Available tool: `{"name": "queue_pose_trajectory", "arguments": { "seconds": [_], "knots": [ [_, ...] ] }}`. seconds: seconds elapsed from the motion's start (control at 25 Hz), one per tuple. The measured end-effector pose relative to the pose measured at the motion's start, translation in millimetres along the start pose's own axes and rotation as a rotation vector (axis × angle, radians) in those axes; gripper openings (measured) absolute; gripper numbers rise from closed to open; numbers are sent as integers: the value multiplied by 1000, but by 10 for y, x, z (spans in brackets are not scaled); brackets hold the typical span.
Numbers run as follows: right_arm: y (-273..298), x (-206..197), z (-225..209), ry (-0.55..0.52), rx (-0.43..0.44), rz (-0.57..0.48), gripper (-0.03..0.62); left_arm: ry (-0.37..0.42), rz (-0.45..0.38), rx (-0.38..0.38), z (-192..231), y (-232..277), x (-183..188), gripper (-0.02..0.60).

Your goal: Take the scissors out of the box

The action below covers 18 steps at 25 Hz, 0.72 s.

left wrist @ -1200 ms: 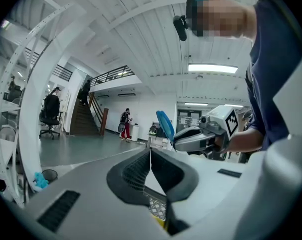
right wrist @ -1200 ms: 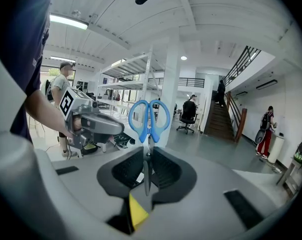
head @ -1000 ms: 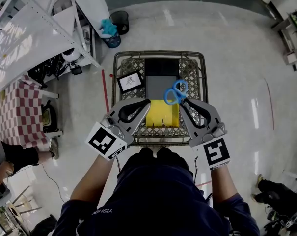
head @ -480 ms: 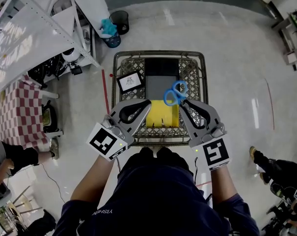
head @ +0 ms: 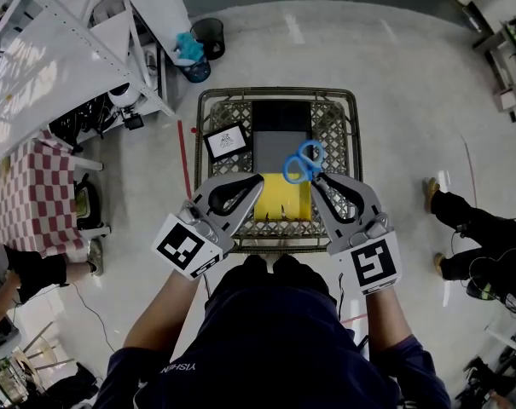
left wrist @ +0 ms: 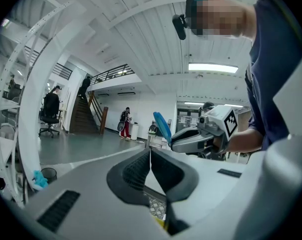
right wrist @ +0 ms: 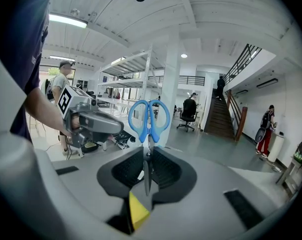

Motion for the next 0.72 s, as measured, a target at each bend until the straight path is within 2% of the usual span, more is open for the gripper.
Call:
{"name": "queue_pose_trajectory", "arguments": {
  "seconds": [0.72],
  "knots": [
    [15,-10,-1,6,2,6,75,-3,6,1,-5,-5,-11,26]
  ]
}}
Point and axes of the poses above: the fingertips, and each gripper's own axes: y forward along the fingers, z to its left, x out of its top, the point moved 1 cm from there along -y, backward along the fingers, and after that the axes turned 3 degrees about -y, right-handed, at the moved point
